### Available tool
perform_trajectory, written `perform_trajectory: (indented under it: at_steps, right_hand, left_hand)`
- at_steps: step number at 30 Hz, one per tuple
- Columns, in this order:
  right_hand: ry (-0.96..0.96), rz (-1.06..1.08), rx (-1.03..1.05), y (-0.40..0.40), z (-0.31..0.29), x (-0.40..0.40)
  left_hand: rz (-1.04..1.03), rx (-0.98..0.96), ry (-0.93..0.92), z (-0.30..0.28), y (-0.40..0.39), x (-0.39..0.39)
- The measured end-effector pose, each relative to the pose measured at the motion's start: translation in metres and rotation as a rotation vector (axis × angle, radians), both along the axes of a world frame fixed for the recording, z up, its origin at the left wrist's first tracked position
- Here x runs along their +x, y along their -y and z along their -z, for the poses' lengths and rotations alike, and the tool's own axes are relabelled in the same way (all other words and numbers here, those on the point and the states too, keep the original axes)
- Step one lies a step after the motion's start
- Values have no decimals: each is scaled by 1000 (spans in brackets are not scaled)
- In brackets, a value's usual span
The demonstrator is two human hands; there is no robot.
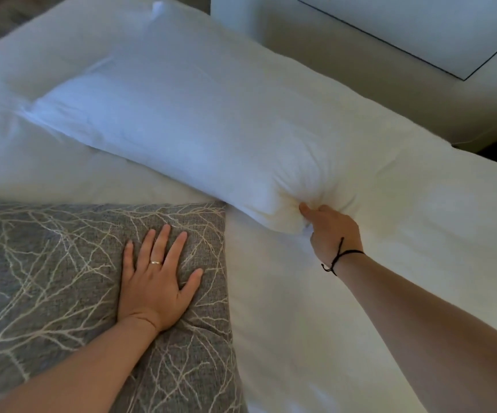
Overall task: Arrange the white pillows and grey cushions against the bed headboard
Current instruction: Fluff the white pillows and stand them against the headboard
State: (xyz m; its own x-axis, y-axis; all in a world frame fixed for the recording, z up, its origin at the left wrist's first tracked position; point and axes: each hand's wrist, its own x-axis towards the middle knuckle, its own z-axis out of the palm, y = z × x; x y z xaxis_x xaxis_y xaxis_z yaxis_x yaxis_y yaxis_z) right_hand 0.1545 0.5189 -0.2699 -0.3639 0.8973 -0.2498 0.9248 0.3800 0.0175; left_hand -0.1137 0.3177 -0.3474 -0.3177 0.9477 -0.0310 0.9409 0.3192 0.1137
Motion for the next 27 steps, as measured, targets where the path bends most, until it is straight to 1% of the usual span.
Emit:
perform_trajectory:
  at_steps: [3,6,9,11,14,17,18,20,23,25,27]
  right_hand:
    - [42,-21,-64,32,-29,-13]
    - [-42,8,-150,87,-51,-25]
    - [-128,58,-212,149,-73,-19]
    - [-173,102,-238,189,-93,-1]
    - [-259,185,-261,244,-132,44]
    - [-398,366,-290,295,-171,96]
    - [-416,415,-315,313,-184,113]
    - [-445,514,-287,347,-214,148]
    - [-353,564,-315,389,-254,202]
    - [-295,650,-299,410,-272,235]
    - [-220,684,-273,426,-284,266]
  left_hand:
    - [-25,-73,34,-25,0,0]
    - [-35,-117,101,-58,9,6]
    - [-16,-68,308,-102,27,23]
    - [34,-26,364,-133,40,38]
    - [221,-12,303,-178,63,62]
    - [470,-56,119,-217,82,96]
    - [544,-75,72,-227,89,109]
    - [658,-113,36,-247,102,140]
    - [807,-147,27,-275,117,192]
    - [895,-138,12,-290,126,225]
    - [959,-116,-22,-298,133,251]
